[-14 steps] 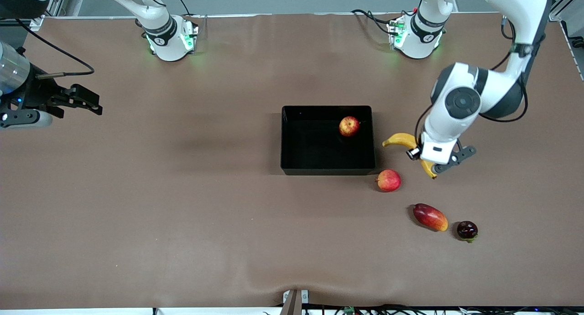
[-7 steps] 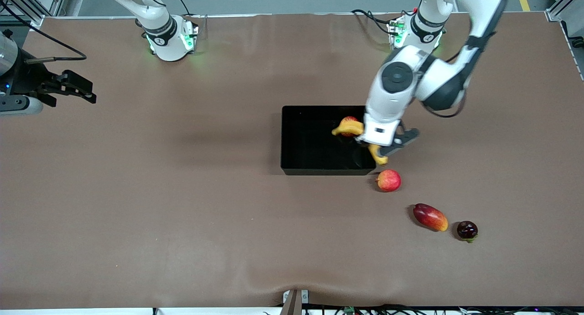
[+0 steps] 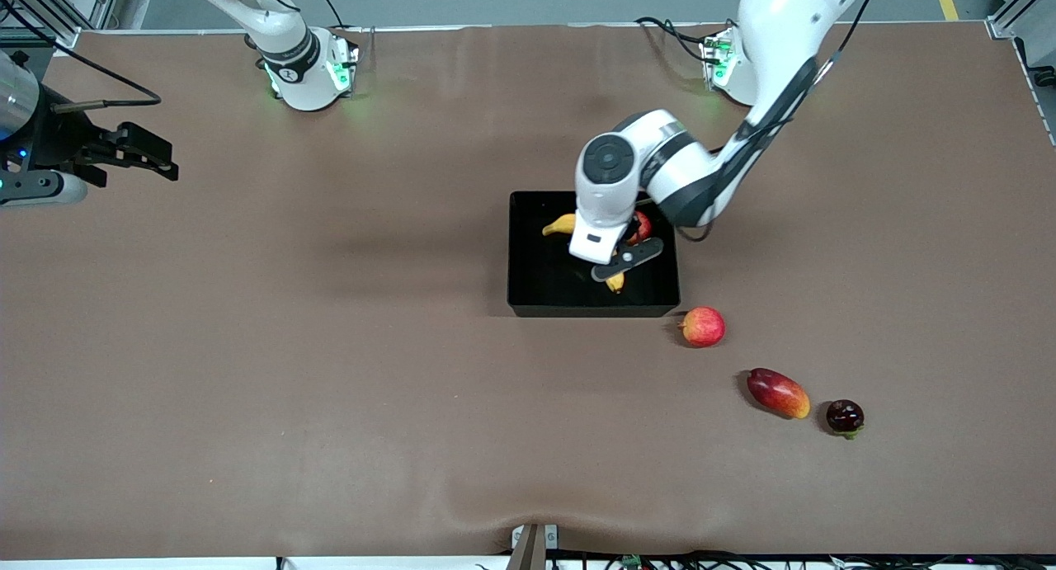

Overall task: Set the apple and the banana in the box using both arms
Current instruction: 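Lift the banana and carry it over the tray with the left gripper, then lower the banana into the tray and open the left gripper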

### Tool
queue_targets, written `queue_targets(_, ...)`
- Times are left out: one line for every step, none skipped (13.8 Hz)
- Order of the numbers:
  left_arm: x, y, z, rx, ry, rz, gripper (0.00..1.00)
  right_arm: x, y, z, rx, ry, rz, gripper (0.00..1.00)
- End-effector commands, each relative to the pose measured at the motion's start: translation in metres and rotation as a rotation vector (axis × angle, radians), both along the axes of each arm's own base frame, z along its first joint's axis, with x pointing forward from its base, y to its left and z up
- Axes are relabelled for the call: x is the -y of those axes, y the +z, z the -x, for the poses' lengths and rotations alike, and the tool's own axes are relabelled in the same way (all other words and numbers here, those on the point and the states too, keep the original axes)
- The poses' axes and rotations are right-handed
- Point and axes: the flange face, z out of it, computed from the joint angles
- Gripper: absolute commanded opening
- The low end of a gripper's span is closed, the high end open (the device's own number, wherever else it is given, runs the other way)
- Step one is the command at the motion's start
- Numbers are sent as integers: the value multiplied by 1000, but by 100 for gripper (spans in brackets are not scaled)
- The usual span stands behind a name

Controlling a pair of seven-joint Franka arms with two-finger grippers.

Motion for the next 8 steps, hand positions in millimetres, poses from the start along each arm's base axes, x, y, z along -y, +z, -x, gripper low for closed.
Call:
queue_targets(21,-29,-4,20,4,-2,0,16,4,5,-26,-27,-9,100)
queue_targets(24,-33,-6,21,7,7,0,20,9,6,-23,-35,-20,100)
queue_targets(24,-35,-6,19,7,8,0,20,16,4,-8,-40,-27,100)
queue_targets(20,-35,-9,18,3,7,52,20,20,2,4,-41,-32,100)
queue_targets(19,-32,-12,25,12,8,100,20,21,2,7,-41,-35,100)
queue_targets(21,-26,-13,34,4,12,100,21,23,3,13,-44,-39,100)
queue_targets(19,-15,-23,55,14,21,100,23,28,2,27,-48,-39,100)
queue_targets(16,7,-33,86,21,28,100,30,30,2,31,-60,-41,100)
